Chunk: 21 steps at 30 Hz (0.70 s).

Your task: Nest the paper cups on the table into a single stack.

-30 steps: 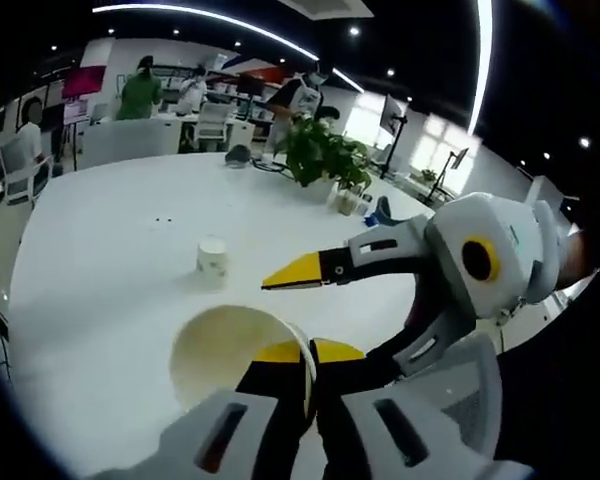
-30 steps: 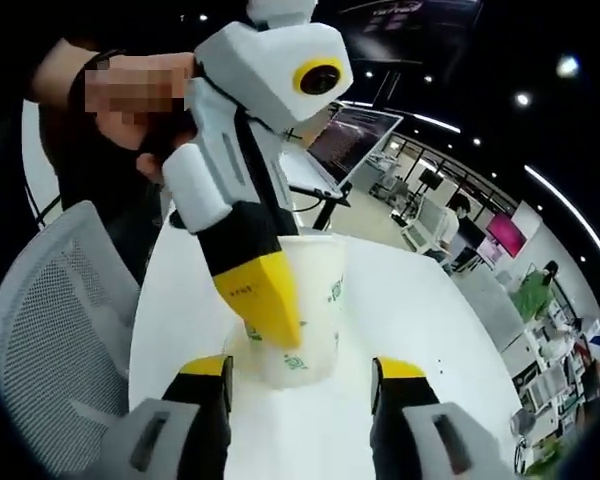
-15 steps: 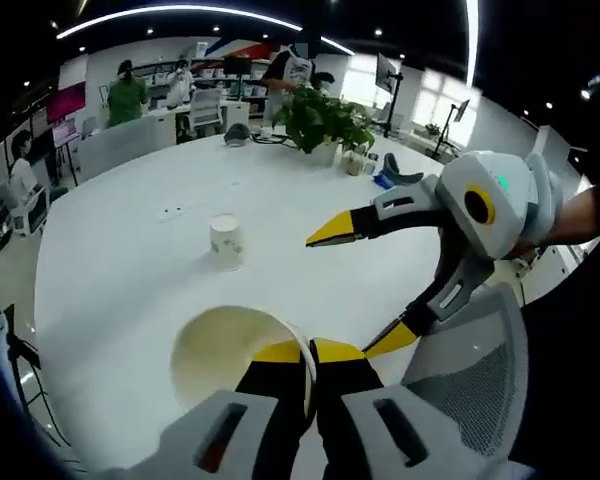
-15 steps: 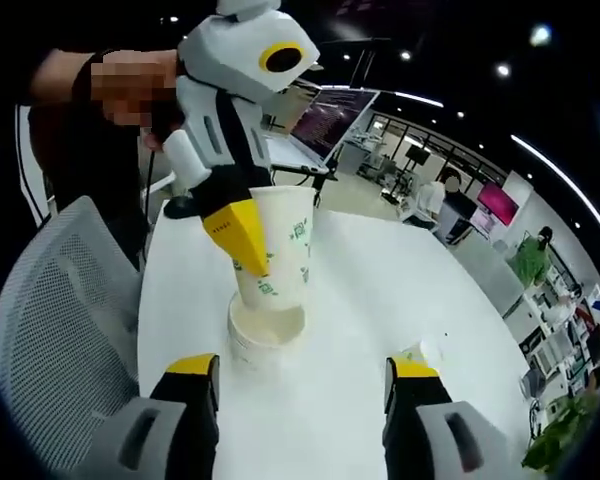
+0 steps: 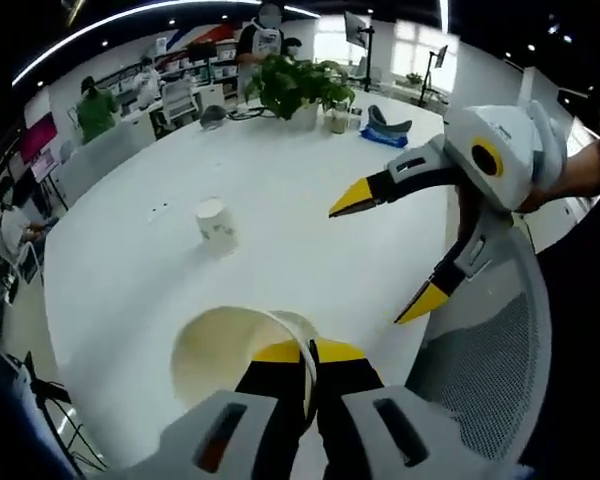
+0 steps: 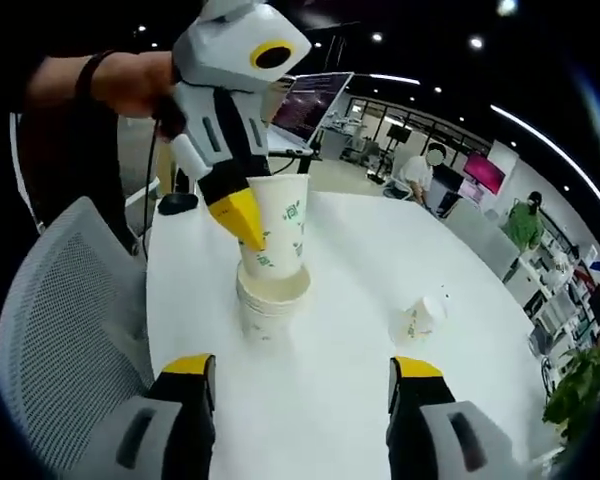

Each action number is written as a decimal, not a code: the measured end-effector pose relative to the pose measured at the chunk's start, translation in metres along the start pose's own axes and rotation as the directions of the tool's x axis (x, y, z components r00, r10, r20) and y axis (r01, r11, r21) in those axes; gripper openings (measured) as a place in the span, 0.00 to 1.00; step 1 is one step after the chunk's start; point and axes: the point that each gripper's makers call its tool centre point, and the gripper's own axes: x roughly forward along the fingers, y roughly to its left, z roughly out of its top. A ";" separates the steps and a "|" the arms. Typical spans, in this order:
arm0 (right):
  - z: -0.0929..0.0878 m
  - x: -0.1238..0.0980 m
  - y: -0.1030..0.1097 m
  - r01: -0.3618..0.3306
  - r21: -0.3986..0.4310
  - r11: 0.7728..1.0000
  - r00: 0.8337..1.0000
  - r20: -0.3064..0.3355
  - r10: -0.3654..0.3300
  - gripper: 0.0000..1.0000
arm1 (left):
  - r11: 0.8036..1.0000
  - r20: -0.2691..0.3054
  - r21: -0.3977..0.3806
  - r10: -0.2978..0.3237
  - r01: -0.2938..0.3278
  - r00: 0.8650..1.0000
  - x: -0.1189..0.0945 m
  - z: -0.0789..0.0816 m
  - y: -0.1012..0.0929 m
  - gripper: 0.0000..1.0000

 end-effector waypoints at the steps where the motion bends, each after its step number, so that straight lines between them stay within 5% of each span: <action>1: -0.002 0.000 0.001 0.001 0.006 1.000 1.000 -0.004 -0.001 0.71 | 1.000 -0.011 0.015 0.001 -0.001 1.000 0.002 -0.002 0.002 0.00; 21: -0.025 -0.015 0.006 0.040 0.081 0.996 0.999 -0.030 -0.038 0.70 | 0.996 -0.069 0.089 -0.025 0.031 0.997 0.021 -0.008 -0.001 0.00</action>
